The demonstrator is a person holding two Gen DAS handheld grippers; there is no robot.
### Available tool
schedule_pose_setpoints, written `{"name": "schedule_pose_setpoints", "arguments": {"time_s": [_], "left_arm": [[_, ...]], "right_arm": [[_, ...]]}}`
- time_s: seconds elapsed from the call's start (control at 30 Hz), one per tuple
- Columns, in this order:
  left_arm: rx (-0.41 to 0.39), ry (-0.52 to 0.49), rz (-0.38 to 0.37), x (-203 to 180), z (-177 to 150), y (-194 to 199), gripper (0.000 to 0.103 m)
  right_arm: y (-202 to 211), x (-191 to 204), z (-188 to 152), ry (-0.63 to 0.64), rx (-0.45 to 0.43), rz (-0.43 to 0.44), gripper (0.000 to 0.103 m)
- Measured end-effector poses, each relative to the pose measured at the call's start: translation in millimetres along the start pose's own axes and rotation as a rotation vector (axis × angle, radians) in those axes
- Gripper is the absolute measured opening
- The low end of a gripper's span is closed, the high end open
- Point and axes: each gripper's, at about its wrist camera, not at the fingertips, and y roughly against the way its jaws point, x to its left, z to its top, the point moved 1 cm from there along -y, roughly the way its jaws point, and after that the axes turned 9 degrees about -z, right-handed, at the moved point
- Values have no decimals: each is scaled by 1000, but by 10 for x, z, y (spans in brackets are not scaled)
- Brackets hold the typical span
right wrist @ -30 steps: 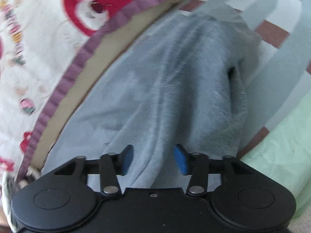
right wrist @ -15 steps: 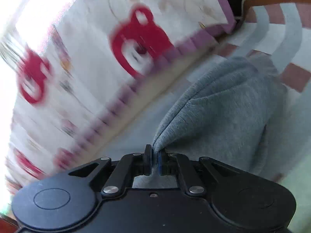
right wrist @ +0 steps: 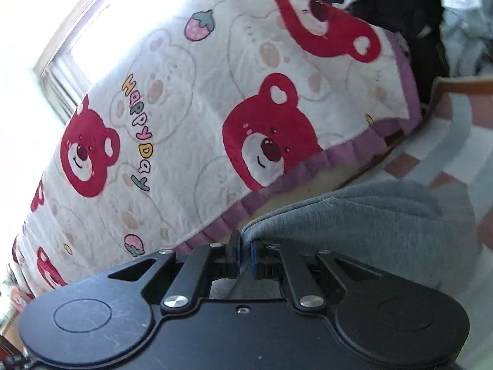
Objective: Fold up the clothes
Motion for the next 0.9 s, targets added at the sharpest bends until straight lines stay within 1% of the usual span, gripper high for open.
{"name": "schedule_pose_setpoints", "arguments": {"time_s": [0.07,0.17,0.23,0.3,0.37,0.43,0.5,0.57,0.6,0.63,0.67,0.77,0.83,0.9], "left_arm": [[36,-90,5,-94,77,-254,5],[60,-187,21,-223,174,-574,5],[62,-231,23,-320,268,-754,5],[51,-248,8,-410,381,-888,5],[49,-252,-4,-515,516,-1058,5],[73,-263,-22,-646,612,-1294,5],[136,-260,-33,-760,628,-1573,5],[227,-184,-40,-790,549,-1855,5],[258,-139,-50,-777,487,-1942,5],[283,-105,-56,-766,403,-2001,5],[291,-102,-55,-769,336,-2024,5],[256,-202,-18,-833,226,-2014,5],[212,-255,7,-867,292,-1986,6],[200,-278,60,-893,436,-2012,6]], "right_arm": [[-160,73,87,49,10,2,9],[-433,206,176,126,25,2,8],[-601,235,245,113,30,17,8],[-733,244,310,90,19,18,8],[-860,233,368,77,-1,13,8],[-1031,194,393,68,-9,-5,8],[-1227,143,358,71,3,-30,9],[-1403,76,230,82,25,-47,9],[-1450,34,115,85,32,-56,9],[-1477,-13,-30,91,42,-64,9],[-1486,-33,-75,96,44,-61,9],[-1489,-48,-51,107,35,-37,9],[-1491,-58,-34,115,29,-22,9],[-1493,-67,-17,123,23,-6,9]]}}
